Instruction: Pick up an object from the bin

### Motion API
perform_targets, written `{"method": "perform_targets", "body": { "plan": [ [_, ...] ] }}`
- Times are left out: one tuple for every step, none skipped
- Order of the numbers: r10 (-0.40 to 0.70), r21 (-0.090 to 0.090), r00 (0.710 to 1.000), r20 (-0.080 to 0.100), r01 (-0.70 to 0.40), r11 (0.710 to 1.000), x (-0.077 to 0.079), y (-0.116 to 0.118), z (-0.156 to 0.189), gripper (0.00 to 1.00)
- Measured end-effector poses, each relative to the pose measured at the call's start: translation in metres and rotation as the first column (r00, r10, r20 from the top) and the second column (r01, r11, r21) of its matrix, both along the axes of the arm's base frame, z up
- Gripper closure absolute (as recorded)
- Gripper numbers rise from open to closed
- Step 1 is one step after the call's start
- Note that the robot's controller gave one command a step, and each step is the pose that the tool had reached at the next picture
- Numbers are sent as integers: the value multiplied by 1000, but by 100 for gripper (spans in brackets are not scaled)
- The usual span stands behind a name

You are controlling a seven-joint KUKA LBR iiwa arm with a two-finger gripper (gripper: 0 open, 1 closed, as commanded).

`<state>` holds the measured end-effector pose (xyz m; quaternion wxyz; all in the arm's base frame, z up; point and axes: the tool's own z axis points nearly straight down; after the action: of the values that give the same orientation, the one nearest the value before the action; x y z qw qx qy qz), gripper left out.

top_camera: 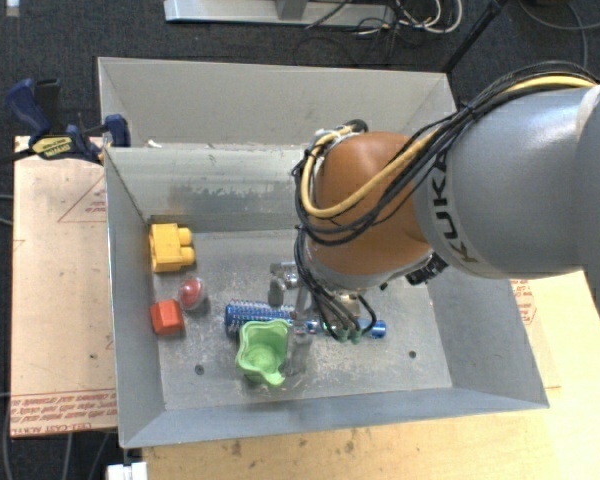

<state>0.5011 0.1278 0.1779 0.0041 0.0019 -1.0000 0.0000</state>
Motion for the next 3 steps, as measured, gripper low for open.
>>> {"method": "perform_targets", "body": {
  "plan": [
    [141, 1, 990, 10, -141, 990, 34, -4, -110, 0],
    [140, 2, 990, 10, -140, 990, 33, -4, -107, 100],
    [207, 1, 978, 17, -207, 978, 40, 1, -1, 100]
  ]
}}
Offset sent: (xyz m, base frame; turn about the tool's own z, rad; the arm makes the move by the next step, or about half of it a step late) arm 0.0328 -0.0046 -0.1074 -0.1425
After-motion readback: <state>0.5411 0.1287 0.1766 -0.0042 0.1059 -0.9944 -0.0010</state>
